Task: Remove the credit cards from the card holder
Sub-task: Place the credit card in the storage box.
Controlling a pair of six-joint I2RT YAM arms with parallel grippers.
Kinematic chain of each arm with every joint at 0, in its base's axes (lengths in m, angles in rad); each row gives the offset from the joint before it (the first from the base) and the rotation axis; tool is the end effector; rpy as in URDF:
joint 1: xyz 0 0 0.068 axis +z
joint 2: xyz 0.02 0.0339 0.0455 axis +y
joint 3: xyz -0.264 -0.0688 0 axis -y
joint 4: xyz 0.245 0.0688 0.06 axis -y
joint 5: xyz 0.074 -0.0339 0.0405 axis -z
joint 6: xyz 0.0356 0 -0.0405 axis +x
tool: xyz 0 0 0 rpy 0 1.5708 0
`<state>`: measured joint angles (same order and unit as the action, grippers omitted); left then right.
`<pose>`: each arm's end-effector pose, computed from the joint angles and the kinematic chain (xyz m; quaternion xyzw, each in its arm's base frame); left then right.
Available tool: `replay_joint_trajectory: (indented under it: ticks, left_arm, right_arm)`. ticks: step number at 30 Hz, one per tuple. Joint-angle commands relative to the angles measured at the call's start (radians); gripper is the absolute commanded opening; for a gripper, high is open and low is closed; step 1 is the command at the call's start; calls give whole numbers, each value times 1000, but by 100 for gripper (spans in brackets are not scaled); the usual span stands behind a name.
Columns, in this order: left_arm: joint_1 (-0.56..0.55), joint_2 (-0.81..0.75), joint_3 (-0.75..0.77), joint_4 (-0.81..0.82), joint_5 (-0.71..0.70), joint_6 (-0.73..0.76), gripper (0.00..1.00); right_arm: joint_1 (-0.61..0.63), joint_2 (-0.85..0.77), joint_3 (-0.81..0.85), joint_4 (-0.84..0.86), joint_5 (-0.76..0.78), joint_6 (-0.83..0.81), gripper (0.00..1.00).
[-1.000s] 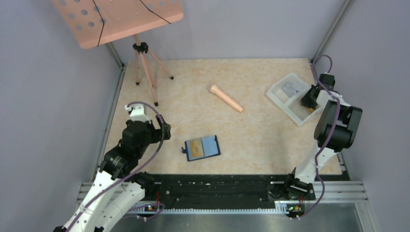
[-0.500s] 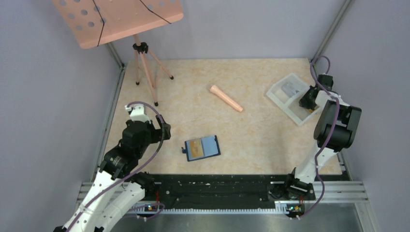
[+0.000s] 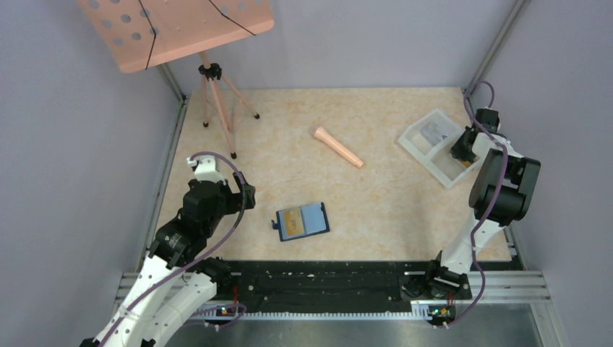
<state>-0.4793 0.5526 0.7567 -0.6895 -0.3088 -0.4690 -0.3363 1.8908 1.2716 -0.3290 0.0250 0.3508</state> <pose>0.1101 -0.0450 0.3101 -0.0751 0.8465 -0.1158 0.5141 0.3785 -0.1333 0.1817 0.3242 0.8950 -0.0097 0.3063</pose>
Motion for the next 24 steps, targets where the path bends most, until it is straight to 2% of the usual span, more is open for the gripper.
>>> replay_joint_trajectory:
  ticks: [1,7,13,24]
  left_arm:
    - [4,4,4,24,-16,4,99]
    - [2,0,2,21,-8,-4,99]
    - [3,38,-2,27,62,-35,98]
    - [2,261,-51,75,262,-134,90]
  right_arm:
    - [8,3,57,4,46,-26,3]
    - [16,-18,82,-28,53,-40,3]
    - [67,-130,54,-41,12,-29,4]
    - [247,-409,-108,-51,-126,45,15]
